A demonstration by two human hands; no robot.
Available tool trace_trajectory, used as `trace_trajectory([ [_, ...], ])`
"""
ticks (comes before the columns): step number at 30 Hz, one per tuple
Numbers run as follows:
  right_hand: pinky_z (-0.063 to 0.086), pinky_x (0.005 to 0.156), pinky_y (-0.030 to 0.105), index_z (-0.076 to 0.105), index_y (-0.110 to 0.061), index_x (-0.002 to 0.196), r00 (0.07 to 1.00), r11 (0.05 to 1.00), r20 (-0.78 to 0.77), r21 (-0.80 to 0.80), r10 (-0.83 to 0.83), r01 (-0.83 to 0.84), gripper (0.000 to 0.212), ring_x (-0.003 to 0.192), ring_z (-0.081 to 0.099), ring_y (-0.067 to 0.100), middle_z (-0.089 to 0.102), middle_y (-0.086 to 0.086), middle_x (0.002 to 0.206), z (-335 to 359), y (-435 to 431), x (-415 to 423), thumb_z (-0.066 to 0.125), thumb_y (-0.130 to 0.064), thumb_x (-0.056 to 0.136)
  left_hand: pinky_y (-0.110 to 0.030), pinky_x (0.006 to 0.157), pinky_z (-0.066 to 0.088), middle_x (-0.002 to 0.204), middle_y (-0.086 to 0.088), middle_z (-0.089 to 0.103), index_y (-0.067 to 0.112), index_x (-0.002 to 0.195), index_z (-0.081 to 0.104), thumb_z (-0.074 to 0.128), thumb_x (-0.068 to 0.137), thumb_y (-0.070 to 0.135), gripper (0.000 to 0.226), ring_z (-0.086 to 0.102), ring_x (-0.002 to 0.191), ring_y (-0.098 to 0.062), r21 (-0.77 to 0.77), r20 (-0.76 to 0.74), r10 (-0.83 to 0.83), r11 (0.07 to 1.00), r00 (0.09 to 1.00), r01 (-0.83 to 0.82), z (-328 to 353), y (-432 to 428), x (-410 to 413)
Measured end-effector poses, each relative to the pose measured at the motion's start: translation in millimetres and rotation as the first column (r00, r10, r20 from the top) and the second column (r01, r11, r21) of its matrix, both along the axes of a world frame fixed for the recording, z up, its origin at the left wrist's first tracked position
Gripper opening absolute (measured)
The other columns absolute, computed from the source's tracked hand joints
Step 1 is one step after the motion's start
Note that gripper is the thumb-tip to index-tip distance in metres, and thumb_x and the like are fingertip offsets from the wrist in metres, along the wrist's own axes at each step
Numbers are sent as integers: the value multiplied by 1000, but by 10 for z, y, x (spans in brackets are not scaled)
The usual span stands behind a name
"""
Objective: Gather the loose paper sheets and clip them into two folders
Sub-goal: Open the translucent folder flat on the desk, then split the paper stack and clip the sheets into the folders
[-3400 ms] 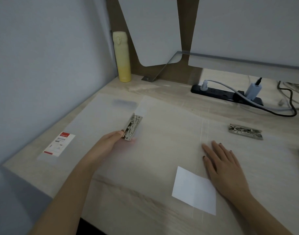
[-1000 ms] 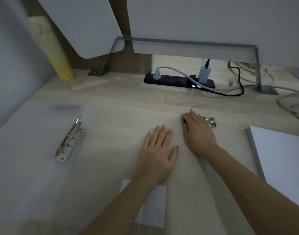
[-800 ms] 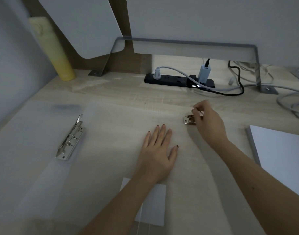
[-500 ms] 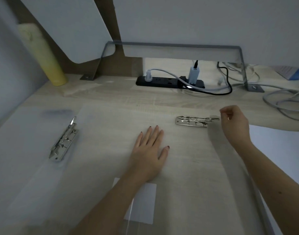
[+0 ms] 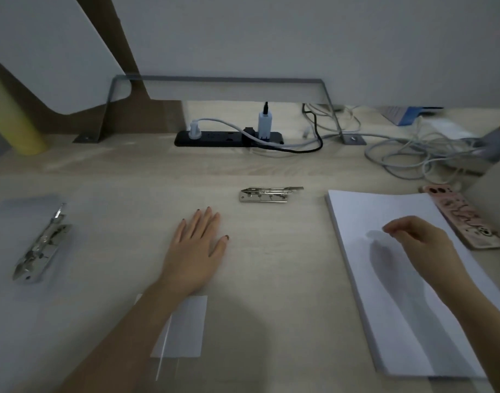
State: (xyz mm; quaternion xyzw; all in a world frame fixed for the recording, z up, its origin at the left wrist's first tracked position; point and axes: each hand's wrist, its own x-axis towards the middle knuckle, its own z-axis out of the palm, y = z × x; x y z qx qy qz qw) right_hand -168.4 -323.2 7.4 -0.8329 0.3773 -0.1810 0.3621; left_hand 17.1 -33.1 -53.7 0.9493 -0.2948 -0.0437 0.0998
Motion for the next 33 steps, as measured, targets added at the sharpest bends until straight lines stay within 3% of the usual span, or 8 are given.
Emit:
trace_trajectory([
  [4, 37, 69, 25, 65, -15, 91, 995, 995, -61, -62, 78, -82, 22, 86, 56, 15, 62, -1, 95, -58, 59, -189, 45, -6, 93, -22, 115, 1, 158, -2, 16, 14, 145, 30, 42, 97, 29, 52, 6, 146, -12, -346, -230, 21, 933, 973, -102, 168, -231, -268],
  [6, 40, 72, 27, 64, -16, 90, 990, 988, -95, -102, 107, -116, 21, 89, 57, 17, 62, -2, 96, -119, 95, -209, 46, -8, 93, -5, 105, 15, 145, 1, 37, 12, 136, 43, 50, 95, 16, 42, 25, 141, -12, -583, -387, -73, 791, 919, -183, 260, -438, -505],
  [8, 45, 73, 29, 66, -17, 90, 981, 974, -154, -175, 118, -144, 18, 88, 59, 16, 64, -4, 99, -188, 105, -247, 49, -10, 92, 1, 95, 25, 129, 9, 46, 16, 129, 49, 51, 94, 12, 36, 38, 134, -9, -650, -562, -218, 713, 798, -263, 382, -662, -770],
  [14, 46, 60, 27, 68, -15, 90, 967, 903, -230, -385, 108, -193, 13, 80, 62, 18, 66, -4, 99, -271, 152, -275, 55, -13, 89, -23, 106, 37, 136, 6, 47, 16, 136, 44, 49, 95, 19, 42, 47, 122, -8, -512, -845, -338, 737, 415, -441, 527, -1142, -1197],
  [17, 38, 53, 19, 67, -15, 93, 963, 893, -241, -398, 122, -212, 15, 77, 57, 16, 65, -3, 99, -294, 143, -272, 53, -12, 89, -32, 99, 45, 110, 0, 57, 16, 96, 58, 48, 94, 11, 12, 52, 108, -10, -412, -911, -309, 712, 274, -568, 594, -1287, -1182],
  [19, 35, 52, 18, 67, -16, 95, 960, 896, -248, -385, 131, -221, 16, 77, 54, 14, 63, -3, 101, -299, 129, -269, 52, -12, 90, -33, 93, 48, 96, 2, 59, 17, 80, 55, 46, 93, 9, 18, 55, 107, -11, -373, -928, -299, 728, 222, -575, 640, -1377, -1135],
  [25, 36, 52, 19, 67, -15, 97, 961, 892, -238, -391, 139, -226, 16, 75, 50, 10, 63, -2, 102, -298, 114, -284, 52, -13, 90, -26, 71, 50, 86, -4, 54, 8, 90, 51, 48, 92, 13, 6, 56, 82, -12, -232, -972, -195, 746, 128, -624, 710, -1548, -971],
  [33, 47, 58, 27, 65, -16, 98, 957, 885, -259, -404, 133, -232, 16, 81, 58, 18, 63, -1, 100, -307, 136, -275, 51, -14, 90, -25, 68, 49, 85, 0, 50, 10, 89, 52, 55, 87, 18, 8, 50, 74, -10, -180, -983, -125, 780, 134, -599, 696, -1674, -906],
])
